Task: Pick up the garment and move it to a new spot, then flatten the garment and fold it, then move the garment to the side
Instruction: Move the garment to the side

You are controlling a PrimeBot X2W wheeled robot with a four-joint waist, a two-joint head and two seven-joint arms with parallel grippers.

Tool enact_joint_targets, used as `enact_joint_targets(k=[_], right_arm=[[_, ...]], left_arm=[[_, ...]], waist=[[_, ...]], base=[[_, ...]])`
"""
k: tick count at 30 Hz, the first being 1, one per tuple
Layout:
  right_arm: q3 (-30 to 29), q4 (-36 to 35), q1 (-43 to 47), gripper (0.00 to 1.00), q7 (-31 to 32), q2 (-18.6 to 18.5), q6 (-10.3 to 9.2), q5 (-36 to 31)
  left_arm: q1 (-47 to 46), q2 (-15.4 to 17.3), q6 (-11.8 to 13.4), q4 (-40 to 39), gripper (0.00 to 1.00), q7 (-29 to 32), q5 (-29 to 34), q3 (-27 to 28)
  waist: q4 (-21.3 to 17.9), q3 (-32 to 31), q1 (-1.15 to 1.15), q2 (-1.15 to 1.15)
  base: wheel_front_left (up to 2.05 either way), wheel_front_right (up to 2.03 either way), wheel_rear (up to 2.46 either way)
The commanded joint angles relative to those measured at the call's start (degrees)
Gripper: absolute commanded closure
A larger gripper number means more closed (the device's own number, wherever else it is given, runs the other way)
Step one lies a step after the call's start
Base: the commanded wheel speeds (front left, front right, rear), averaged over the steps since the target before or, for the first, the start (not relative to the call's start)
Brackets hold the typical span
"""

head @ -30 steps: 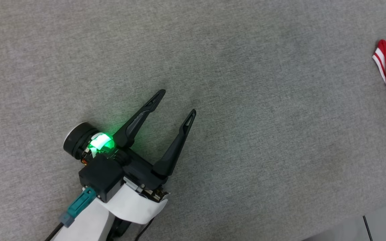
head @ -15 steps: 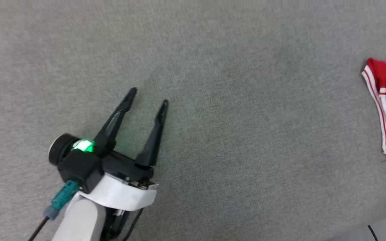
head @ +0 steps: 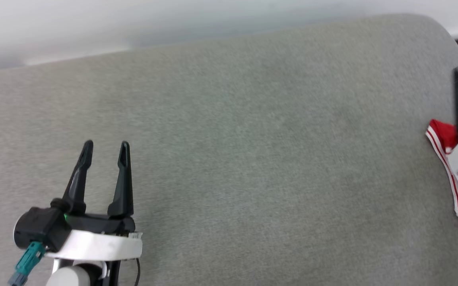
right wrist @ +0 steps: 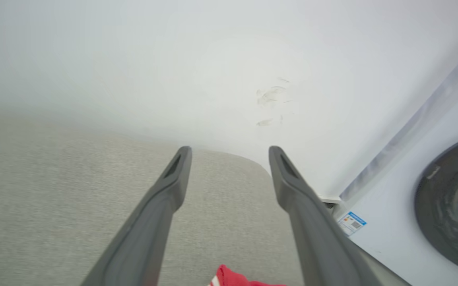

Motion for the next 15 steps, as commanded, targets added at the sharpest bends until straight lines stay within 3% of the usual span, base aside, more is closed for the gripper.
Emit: enact_joint_targets(k=[1, 8, 15], right_arm=[[0.3, -2.0, 2.6, 0.0, -0.9, 2.1, -0.04, 2.4], [0.5, -10.5, 13.9, 0.0, -5.9, 9.1, -0.04, 7.5], [1.4, -12.8, 20.9, 0.0, -10.8, 15.1, -0.04, 6.7]], left_arm=[[1.5, -0.5, 0.0, 0.2, 0.0, -0.1, 0.1, 0.9], [5.0, -1.7, -0.1, 1.6, 0.0, -0.1, -0.3, 2.1], [6.8, -2.0, -0.1, 3.5, 0.0, -0.1, 0.1, 2.6]], waist=[[3.2, -3.6, 0.01, 0.0], [5.8, -6.7, 0.01, 0.0], [7.1, -8.2, 0.01, 0.0]], base=[[0.0, 0.0, 0.0], [0.0, 0.0, 0.0], [0.0, 0.0, 0.0]])
